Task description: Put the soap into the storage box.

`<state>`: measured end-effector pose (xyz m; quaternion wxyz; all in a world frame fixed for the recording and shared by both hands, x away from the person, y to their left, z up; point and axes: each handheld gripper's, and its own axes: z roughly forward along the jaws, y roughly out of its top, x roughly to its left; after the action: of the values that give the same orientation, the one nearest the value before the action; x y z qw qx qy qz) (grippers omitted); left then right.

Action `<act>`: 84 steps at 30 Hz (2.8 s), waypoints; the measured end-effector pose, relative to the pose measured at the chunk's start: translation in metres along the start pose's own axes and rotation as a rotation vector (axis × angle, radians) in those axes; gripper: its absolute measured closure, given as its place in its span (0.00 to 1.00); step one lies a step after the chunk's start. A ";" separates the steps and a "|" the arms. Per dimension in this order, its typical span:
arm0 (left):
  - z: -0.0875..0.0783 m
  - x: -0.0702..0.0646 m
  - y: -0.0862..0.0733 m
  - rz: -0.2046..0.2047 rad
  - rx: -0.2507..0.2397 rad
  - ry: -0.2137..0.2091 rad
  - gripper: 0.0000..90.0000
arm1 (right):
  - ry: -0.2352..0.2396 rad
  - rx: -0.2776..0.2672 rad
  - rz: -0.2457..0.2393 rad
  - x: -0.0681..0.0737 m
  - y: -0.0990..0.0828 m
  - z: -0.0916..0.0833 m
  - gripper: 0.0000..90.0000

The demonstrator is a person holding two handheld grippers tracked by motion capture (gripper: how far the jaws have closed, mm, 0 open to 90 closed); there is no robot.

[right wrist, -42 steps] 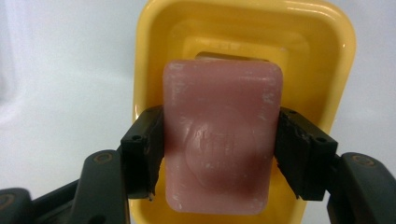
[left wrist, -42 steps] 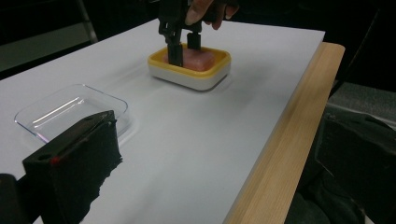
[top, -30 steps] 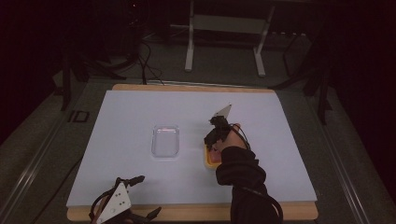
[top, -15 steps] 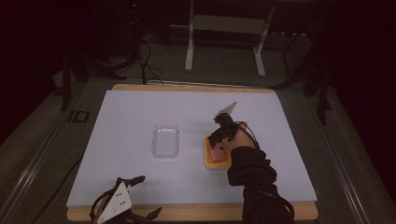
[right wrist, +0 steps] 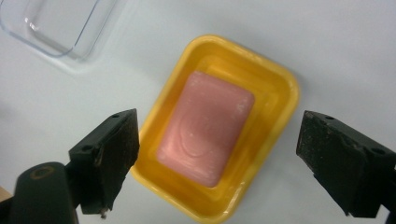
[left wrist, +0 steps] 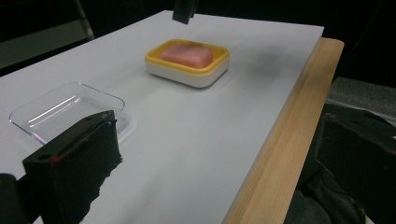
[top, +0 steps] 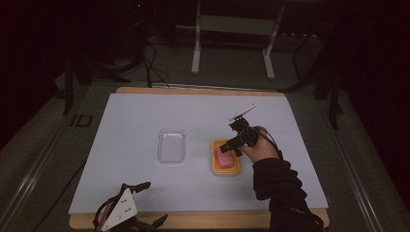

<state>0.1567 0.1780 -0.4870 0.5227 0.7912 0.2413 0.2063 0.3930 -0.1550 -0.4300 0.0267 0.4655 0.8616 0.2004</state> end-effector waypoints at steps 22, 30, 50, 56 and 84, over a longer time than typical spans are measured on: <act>0.003 0.003 -0.002 -0.006 0.016 0.014 0.00 | 0.006 -0.189 -0.176 -0.043 -0.067 -0.023 0.14; 0.002 0.002 -0.002 -0.005 0.016 0.013 0.00 | -0.029 -0.212 -0.137 -0.062 -0.103 -0.025 0.15; 0.002 0.002 -0.002 -0.005 0.017 0.014 0.00 | -0.080 -0.317 -0.117 -0.068 -0.156 -0.025 0.15; 0.002 0.002 -0.002 -0.003 0.018 0.011 0.00 | -0.045 -0.334 -0.118 -0.072 -0.167 -0.026 0.15; 0.001 0.002 -0.002 -0.004 0.020 0.003 0.00 | -0.013 -0.459 -0.193 -0.076 -0.193 -0.015 0.15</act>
<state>0.1589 0.1795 -0.4890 0.5148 0.7956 0.2457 0.2040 0.2793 -0.3156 -0.4984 0.1566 0.3643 0.8337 0.3844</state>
